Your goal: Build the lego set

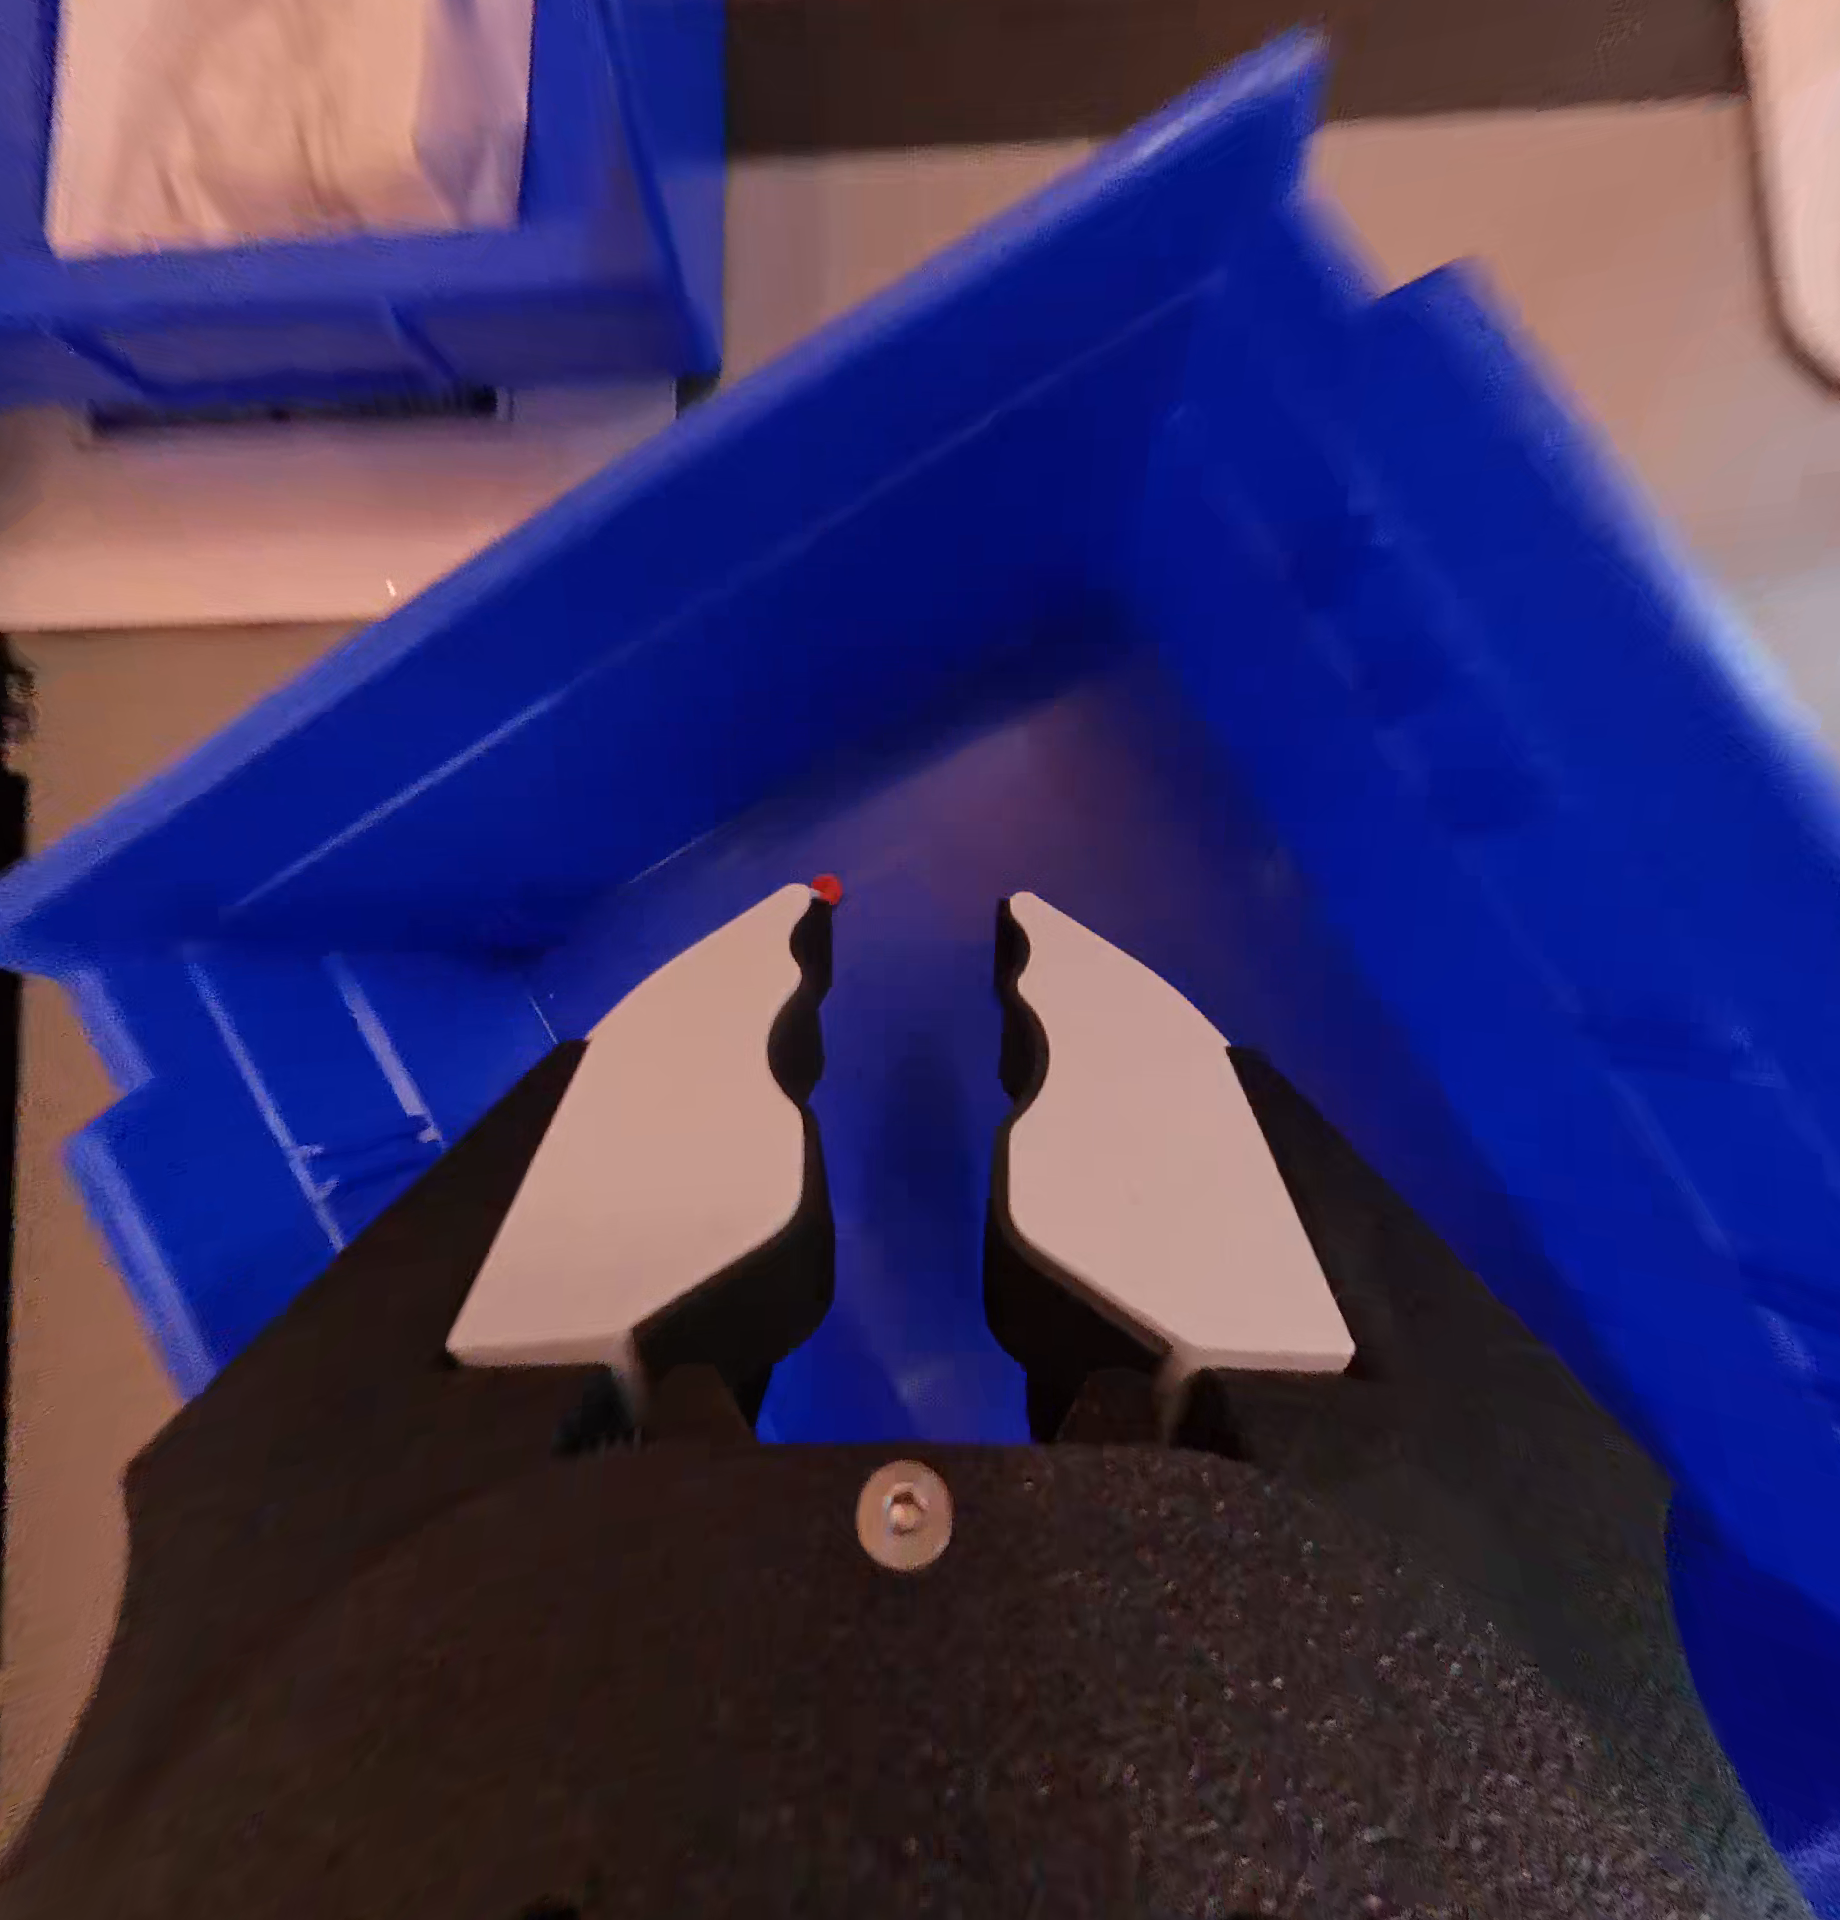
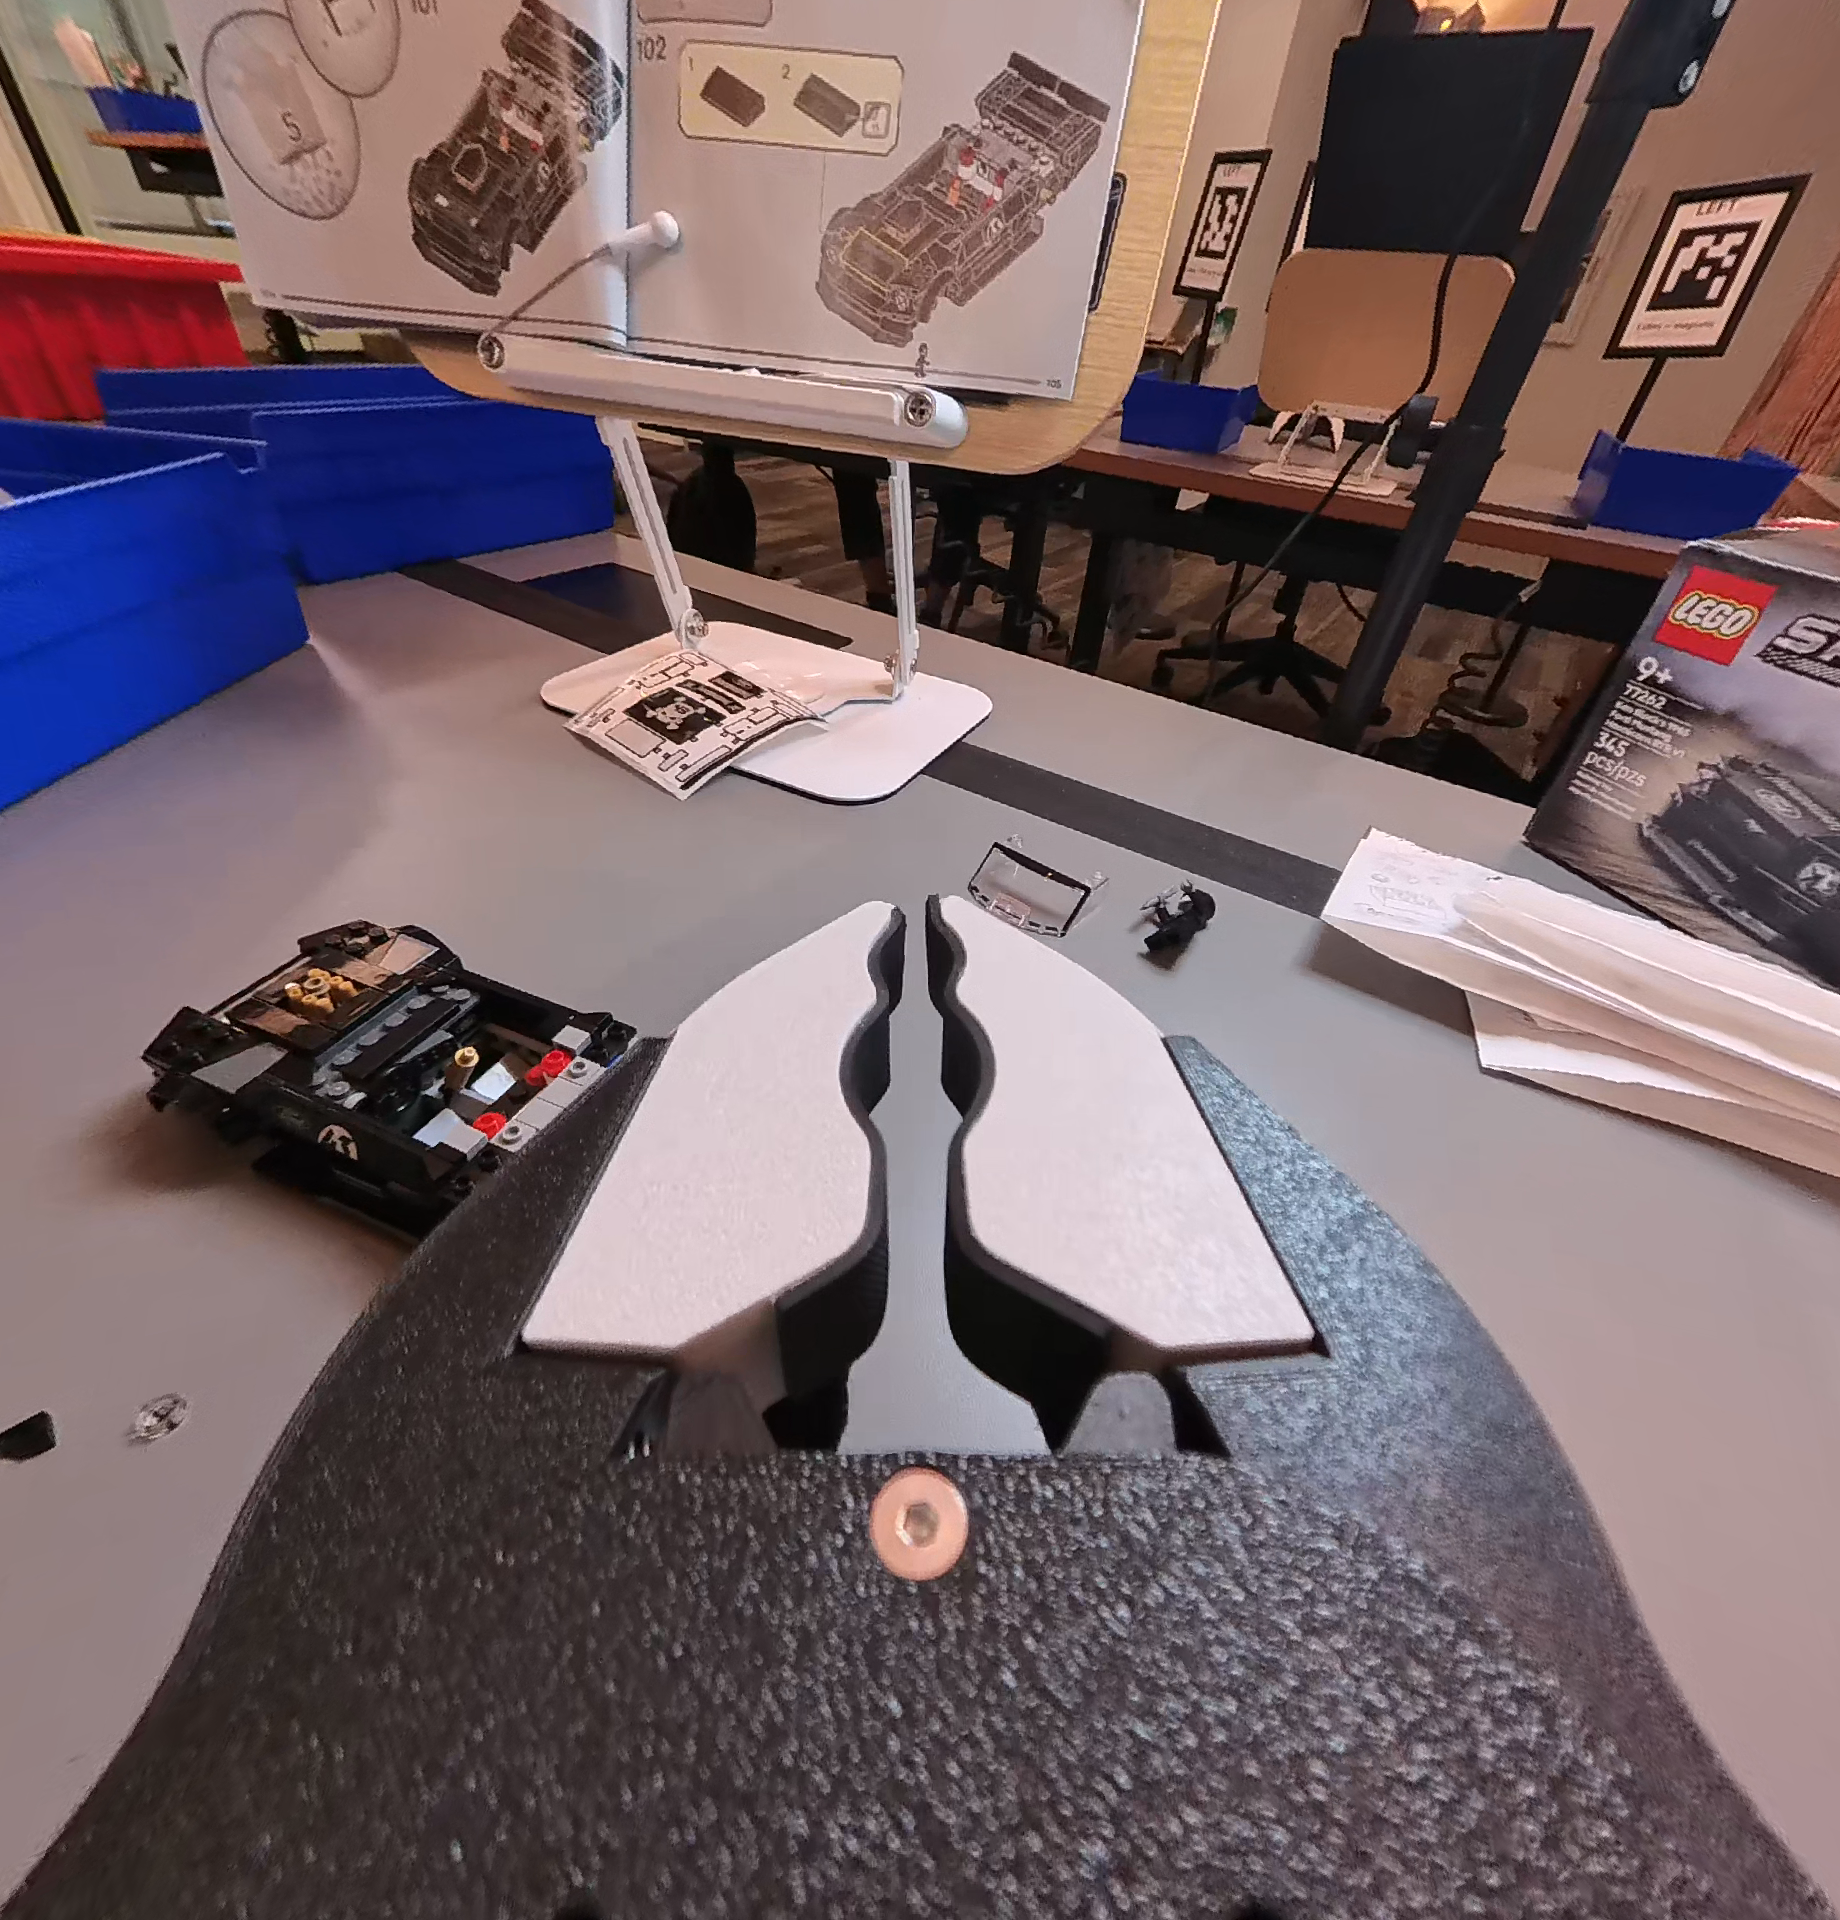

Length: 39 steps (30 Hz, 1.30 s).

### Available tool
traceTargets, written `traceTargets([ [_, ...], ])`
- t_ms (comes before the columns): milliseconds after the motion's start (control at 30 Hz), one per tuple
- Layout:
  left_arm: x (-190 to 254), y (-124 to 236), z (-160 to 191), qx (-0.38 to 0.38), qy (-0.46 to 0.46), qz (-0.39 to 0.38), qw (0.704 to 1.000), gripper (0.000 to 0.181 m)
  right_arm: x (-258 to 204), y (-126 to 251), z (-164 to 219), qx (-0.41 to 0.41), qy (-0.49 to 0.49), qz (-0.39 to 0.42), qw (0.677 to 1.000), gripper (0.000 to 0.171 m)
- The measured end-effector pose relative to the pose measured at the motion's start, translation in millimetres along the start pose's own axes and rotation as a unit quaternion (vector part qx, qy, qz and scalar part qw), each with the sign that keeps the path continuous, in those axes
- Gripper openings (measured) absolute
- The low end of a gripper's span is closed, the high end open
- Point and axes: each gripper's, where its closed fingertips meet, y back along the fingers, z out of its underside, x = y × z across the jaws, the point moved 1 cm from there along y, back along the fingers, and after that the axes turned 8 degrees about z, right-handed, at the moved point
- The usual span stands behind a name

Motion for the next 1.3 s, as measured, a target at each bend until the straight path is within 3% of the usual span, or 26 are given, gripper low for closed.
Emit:
traceTargets([
  [233,-27,-46,23,-0.019,0.090,-0.013,0.996,0.032,-1,-2,5,-0.009,0.000,-0.005,1.000,0.004],
  [467,-33,-47,22,-0.002,0.102,-0.002,0.995,0.030,-1,-4,9,-0.018,-0.008,-0.011,1.000,0.004],
  [700,-28,-49,20,0.013,0.089,0.005,0.996,0.009,-2,-4,9,-0.020,-0.006,-0.014,1.000,0.004],
  [933,-22,-46,19,0.015,0.073,0.011,0.997,0.009,-3,-3,9,-0.023,-0.001,-0.014,1.000,0.004],
  [1033,15,-14,-14,0.096,0.035,0.054,0.993,0.008,-2,-3,9,-0.022,-0.003,-0.013,1.000,0.004],
  [1167,127,74,-54,0.207,-0.147,0.101,0.962,0.008,-2,-4,11,-0.025,-0.005,-0.014,1.000,0.004],
  [1233,199,106,-46,0.214,-0.245,0.144,0.934,0.008,-2,-4,11,-0.025,-0.006,-0.014,1.000,0.004],
  [1300,271,117,-15,0.182,-0.323,0.211,0.904,0.008,-2,-3,9,-0.023,-0.004,-0.013,1.000,0.004],
])
